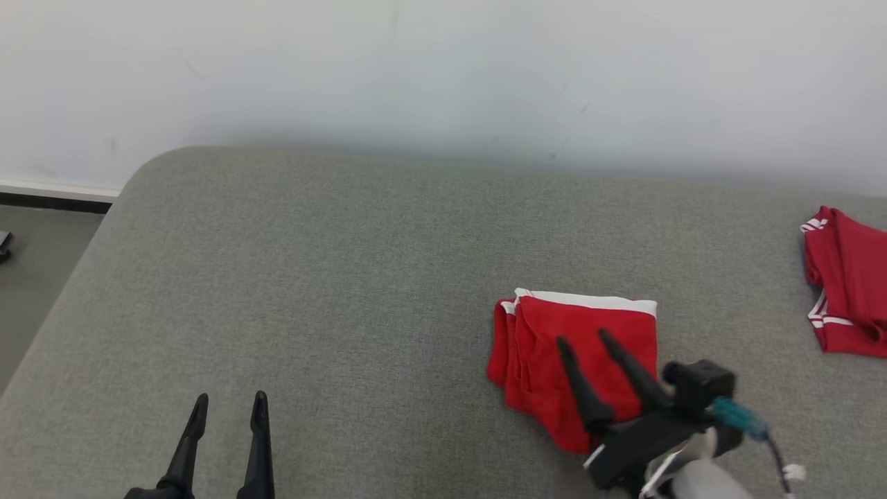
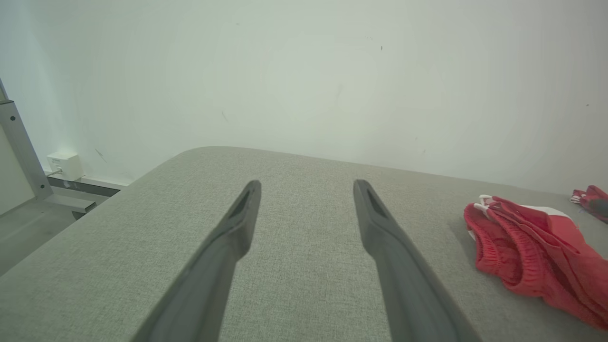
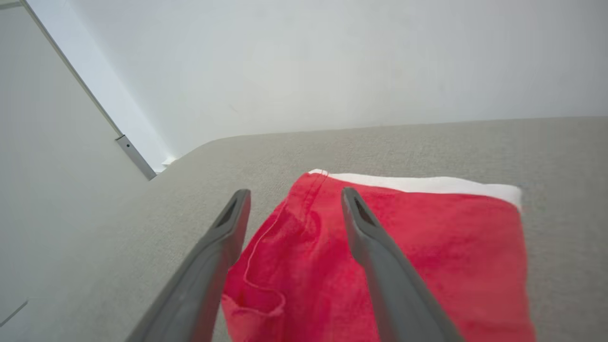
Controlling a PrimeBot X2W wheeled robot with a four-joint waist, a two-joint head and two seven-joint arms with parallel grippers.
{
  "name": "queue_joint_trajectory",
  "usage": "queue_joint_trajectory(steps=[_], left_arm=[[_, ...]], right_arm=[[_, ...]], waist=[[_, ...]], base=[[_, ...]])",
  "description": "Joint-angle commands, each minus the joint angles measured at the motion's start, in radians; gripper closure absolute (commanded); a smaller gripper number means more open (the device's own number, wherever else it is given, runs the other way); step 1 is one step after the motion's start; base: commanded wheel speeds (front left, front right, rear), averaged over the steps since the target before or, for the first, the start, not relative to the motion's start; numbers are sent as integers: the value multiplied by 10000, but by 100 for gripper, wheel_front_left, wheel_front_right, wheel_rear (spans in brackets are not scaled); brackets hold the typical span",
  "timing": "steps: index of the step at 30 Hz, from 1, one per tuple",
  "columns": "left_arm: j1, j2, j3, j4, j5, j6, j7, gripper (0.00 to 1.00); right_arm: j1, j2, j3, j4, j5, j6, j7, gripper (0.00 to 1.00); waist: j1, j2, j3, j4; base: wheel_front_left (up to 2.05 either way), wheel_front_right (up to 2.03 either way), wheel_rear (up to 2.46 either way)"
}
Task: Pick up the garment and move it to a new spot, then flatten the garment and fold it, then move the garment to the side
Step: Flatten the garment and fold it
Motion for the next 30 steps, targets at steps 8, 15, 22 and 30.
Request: queue_joint_trajectory(steps=[8,15,22,30], left_arm=[[-30,-1,134,-51,159,26,-29,0],[117,-3,204,2,320,15,-29,0],[263,38,136,55,582,13,-29,0],[517,205,-48,100,787,11,-29,0]], right_arm=[[797,-677,-2268,-1168,-597,4,-253,0],[2108,-111,-3691,-2564,-1364,4,-254,0],[3098,213,-3950,-3637,-2121,4,-255,0],[3713,485,-4092,-4216,-2559,4,-256,0]], waist=[[0,0,-82,-347],[0,0,-224,-819],[0,0,-290,-1286],[0,0,-423,-1457]], base=[[0,0,0],[0,0,0],[0,0,0],[0,0,0]])
